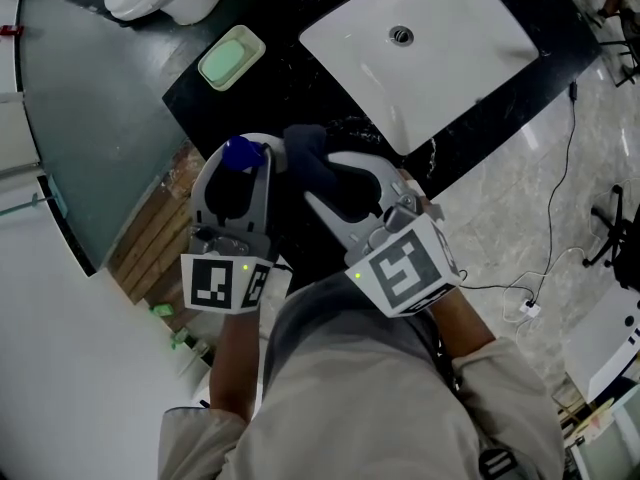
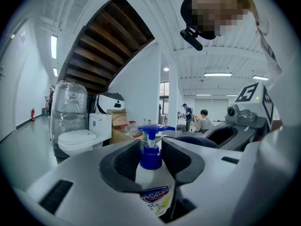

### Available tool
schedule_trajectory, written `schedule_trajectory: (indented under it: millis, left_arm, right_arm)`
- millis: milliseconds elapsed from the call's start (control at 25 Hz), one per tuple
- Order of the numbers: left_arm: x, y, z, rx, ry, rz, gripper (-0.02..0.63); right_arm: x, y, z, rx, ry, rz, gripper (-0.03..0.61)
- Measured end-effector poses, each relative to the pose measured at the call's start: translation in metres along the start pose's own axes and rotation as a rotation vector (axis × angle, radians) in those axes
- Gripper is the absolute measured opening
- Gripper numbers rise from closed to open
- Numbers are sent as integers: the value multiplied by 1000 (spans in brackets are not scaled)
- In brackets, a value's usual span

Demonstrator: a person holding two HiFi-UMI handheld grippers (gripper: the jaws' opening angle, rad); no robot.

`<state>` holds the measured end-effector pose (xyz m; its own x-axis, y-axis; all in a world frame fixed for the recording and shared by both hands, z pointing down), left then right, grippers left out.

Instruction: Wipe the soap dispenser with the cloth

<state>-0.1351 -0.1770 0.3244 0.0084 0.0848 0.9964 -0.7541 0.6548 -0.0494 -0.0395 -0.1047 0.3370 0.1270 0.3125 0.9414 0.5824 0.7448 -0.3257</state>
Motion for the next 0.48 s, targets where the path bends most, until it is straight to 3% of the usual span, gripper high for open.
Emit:
schedule_trajectory:
  millis: [480]
  left_arm:
    - [-1, -1, 0, 2, 12, -23, 143]
  right_arm:
    - [21, -10, -4, 7, -45, 22, 120]
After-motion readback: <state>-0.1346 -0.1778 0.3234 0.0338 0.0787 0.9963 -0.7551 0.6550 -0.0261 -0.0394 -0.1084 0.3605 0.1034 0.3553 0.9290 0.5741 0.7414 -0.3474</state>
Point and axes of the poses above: the fingertips, and each gripper's own axes: y backward along the fingers, z to its left, x out of its underside, the point moved 5 cm from there along y, backward along the fingers, and after that the axes turned 7 degrees about -z, right-handed, at the moved point
